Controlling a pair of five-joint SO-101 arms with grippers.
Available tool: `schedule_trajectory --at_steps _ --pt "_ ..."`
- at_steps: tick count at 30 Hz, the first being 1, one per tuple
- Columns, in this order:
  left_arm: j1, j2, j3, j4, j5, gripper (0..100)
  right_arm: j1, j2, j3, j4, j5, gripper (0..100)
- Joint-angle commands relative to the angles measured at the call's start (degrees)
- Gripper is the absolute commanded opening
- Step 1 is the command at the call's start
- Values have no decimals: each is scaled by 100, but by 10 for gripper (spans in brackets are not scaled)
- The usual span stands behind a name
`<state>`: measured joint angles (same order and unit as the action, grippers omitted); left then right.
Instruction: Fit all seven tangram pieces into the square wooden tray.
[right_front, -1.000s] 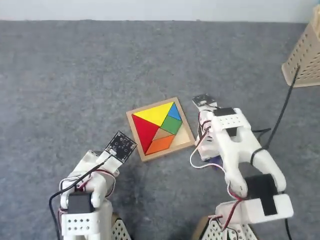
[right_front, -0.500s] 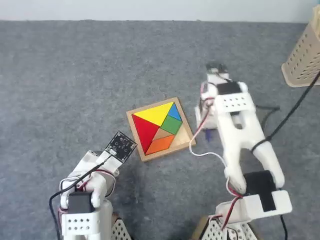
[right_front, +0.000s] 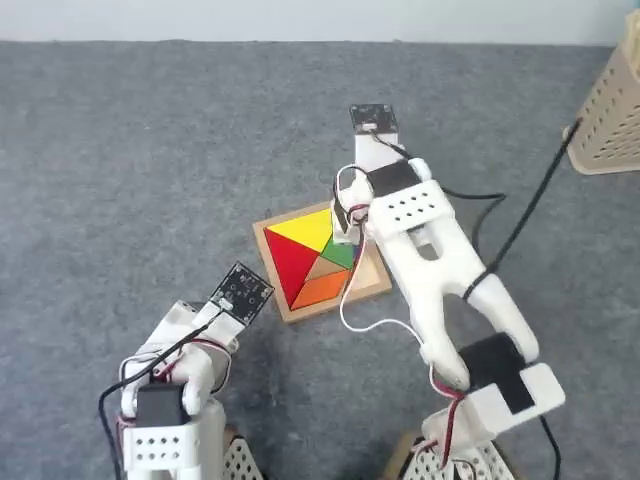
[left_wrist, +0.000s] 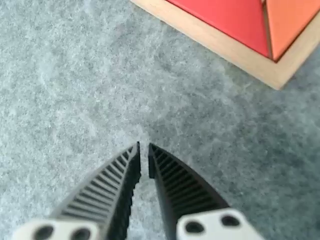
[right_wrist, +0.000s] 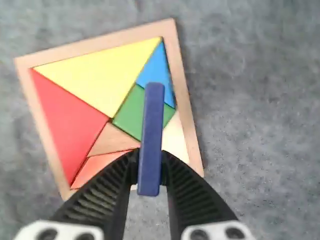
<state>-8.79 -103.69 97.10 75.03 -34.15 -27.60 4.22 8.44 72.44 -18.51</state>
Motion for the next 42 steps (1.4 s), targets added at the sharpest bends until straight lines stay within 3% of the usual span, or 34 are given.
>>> schedule_trajectory --at_steps 1,4,9,19,33,42 --pt "9 -97 -57 0 -9 24 -75 48 -378 -127 -114 9" --pt "9 -97 -57 0 -9 24 -84 189 -387 -259 -211 9" --pt "9 -97 -57 0 -9 24 -101 470 -378 -576 -1099 10" --pt "9 -97 -57 0 -9 24 -92 620 -360 -840 -2066 10" --pt "9 -97 -57 0 -9 24 -303 752 -360 -980 -2207 10" --pt "9 -97 -57 0 -9 24 -365 743 -378 -470 -2171 18"
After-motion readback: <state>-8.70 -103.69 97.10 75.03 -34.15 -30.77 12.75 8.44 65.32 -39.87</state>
